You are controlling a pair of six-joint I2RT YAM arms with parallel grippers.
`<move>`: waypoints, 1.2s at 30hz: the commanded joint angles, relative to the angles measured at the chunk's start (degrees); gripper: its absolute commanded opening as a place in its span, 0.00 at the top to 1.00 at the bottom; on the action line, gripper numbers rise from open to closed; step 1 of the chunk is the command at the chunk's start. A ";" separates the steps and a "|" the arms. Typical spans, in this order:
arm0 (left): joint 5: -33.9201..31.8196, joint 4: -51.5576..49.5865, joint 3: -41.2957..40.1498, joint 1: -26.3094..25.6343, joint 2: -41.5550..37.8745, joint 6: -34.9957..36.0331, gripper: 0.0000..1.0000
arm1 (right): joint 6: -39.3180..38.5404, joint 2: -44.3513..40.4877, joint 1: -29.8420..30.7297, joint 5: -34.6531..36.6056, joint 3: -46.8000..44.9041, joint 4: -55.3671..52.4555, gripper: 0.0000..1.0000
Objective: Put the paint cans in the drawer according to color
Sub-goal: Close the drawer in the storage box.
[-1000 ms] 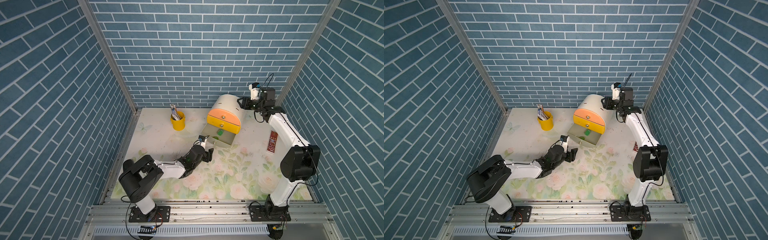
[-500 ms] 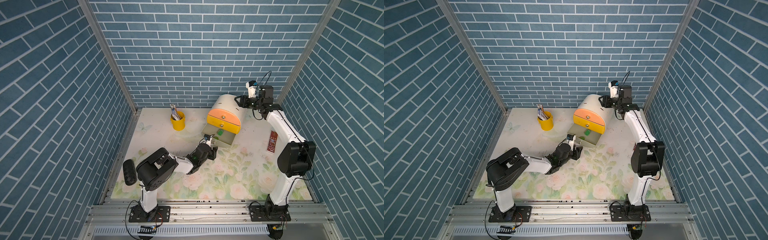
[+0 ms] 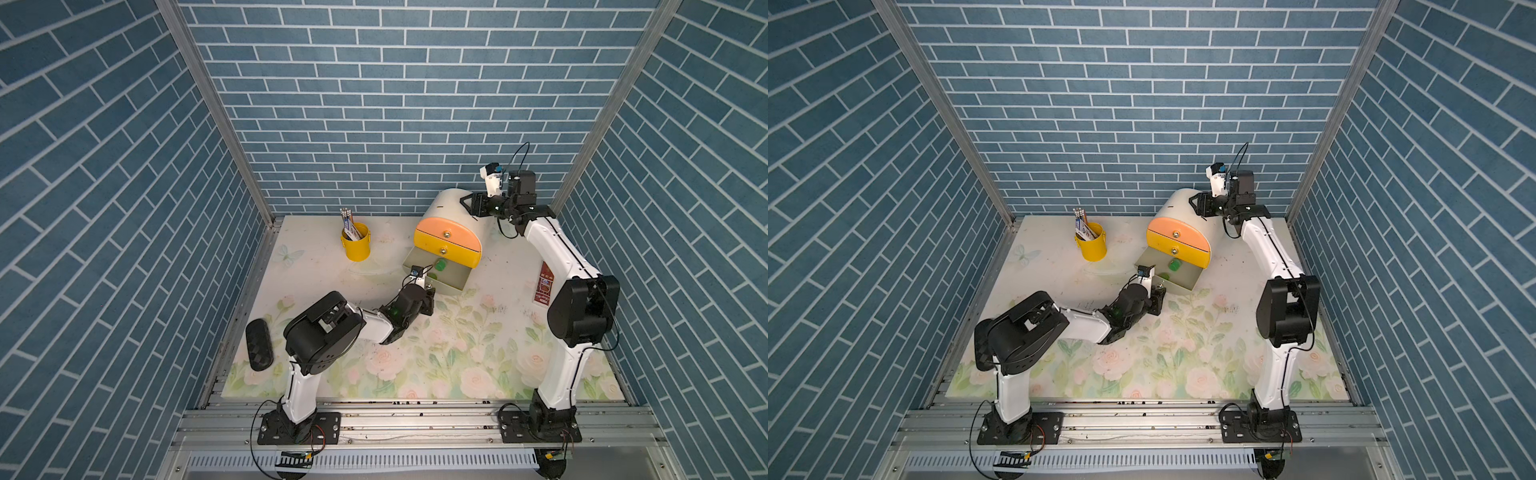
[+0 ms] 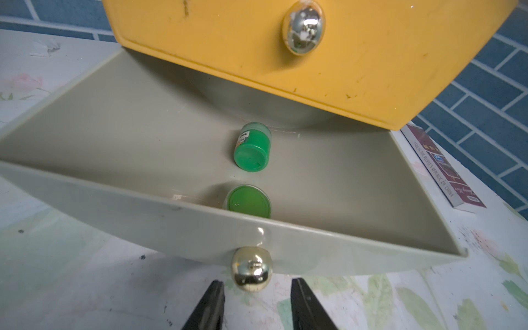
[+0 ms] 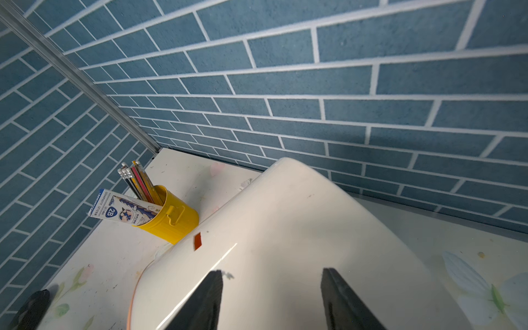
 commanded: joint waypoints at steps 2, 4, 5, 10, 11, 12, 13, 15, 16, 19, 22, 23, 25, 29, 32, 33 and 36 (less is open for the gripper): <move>-1.66 0.78 1.54 -0.18 1.21 0.90 0.59 | -3.03 0.94 0.84 -0.73 1.88 -1.19 0.40; -1.31 0.70 2.02 -0.01 1.46 1.07 0.60 | -3.19 1.18 1.06 -0.70 1.95 -1.12 0.40; -1.20 0.47 2.25 0.10 1.61 1.07 0.61 | -3.26 1.27 1.11 -0.70 2.01 -1.35 0.40; 1.21 -0.09 3.47 0.52 2.48 1.02 0.68 | -3.63 1.38 1.34 -0.70 1.89 -1.38 0.40; 1.36 -0.24 3.58 0.52 2.54 1.03 0.69 | -3.81 1.31 1.45 -0.70 1.79 -1.45 0.40; 1.34 -0.17 3.58 0.61 2.54 1.01 0.70 | -3.91 1.37 1.50 -0.70 1.79 -1.44 0.40; 1.33 -0.19 3.58 0.61 2.54 0.95 0.71 | -3.99 1.46 1.57 -0.62 1.77 -1.55 0.40; 1.46 -0.09 3.74 0.74 2.59 0.93 0.74 | -4.14 1.54 1.61 -0.46 1.77 -1.64 0.40; 1.54 -0.08 3.88 0.79 2.71 0.93 0.75 | -4.18 1.60 1.63 -0.44 1.79 -1.73 0.40; 2.36 -0.36 4.50 0.79 3.22 0.80 0.77 | -4.21 1.49 1.66 -0.40 1.53 -1.74 0.40; 2.13 -0.29 4.81 0.88 3.67 0.63 0.77 | -4.41 1.20 1.63 -0.44 0.99 -1.47 0.40; 2.11 -0.33 4.90 0.96 3.68 0.63 0.77 | -4.50 1.20 1.63 -0.51 0.87 -1.38 0.40; 2.04 -0.10 5.07 1.18 3.68 0.67 0.77 | -4.62 1.25 1.79 -0.53 0.77 -1.42 0.40; 2.04 -0.16 6.01 1.58 3.75 0.74 0.77 | -4.69 1.47 1.74 -0.56 0.72 -1.59 0.40; 2.04 -0.34 6.82 2.04 3.95 0.73 0.77 | -4.79 1.47 1.76 -0.53 0.61 -1.73 0.40; 2.05 -0.23 7.13 2.06 3.95 0.69 0.76 | -4.74 1.47 1.79 -0.53 0.54 -1.81 0.40; 2.02 -0.34 8.35 2.29 4.36 0.87 0.75 | -4.86 1.47 1.78 -0.53 0.36 -1.89 0.40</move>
